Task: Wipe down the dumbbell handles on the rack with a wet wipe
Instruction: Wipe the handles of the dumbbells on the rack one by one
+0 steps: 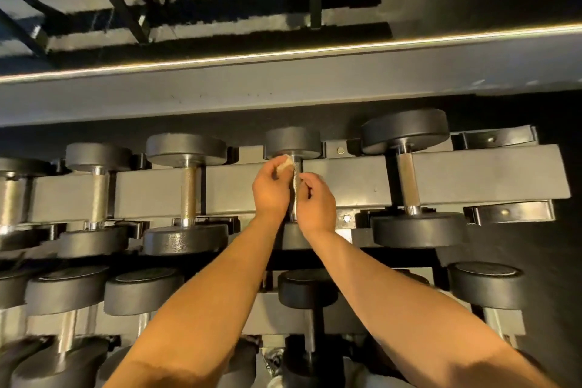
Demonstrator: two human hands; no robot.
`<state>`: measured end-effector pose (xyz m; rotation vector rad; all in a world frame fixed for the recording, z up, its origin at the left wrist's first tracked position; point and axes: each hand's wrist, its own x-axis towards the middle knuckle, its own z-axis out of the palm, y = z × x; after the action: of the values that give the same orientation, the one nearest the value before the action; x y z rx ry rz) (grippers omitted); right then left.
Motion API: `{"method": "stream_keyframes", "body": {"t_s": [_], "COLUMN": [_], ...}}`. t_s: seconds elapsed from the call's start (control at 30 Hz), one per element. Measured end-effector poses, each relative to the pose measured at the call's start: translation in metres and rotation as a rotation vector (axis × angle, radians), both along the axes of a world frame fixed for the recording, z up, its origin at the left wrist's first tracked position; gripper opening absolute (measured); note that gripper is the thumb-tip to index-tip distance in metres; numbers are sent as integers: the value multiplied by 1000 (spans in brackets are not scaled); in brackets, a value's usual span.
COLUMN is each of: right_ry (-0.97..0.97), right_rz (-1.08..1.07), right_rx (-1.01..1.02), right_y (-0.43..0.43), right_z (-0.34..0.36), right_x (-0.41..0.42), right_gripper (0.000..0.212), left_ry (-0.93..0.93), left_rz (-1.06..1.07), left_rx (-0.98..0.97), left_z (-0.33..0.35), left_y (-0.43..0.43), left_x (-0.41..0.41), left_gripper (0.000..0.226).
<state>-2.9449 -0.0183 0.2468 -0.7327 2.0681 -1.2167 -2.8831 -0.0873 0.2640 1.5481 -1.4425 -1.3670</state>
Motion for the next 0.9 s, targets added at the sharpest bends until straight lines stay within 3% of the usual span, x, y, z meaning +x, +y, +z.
{"method": "stream_keyframes", "body": {"t_s": [0.9], "right_ry": [-118], "right_rz": [-88], "right_rx": [-67], "right_y": [4], "right_z": [-4], "right_x": [1], "right_gripper": [22], "left_ry": [-36], "left_rz": [-101], "left_rx": [-40], "left_z": [6], "left_y": [16], "left_x": [2], "left_gripper": [28]}}
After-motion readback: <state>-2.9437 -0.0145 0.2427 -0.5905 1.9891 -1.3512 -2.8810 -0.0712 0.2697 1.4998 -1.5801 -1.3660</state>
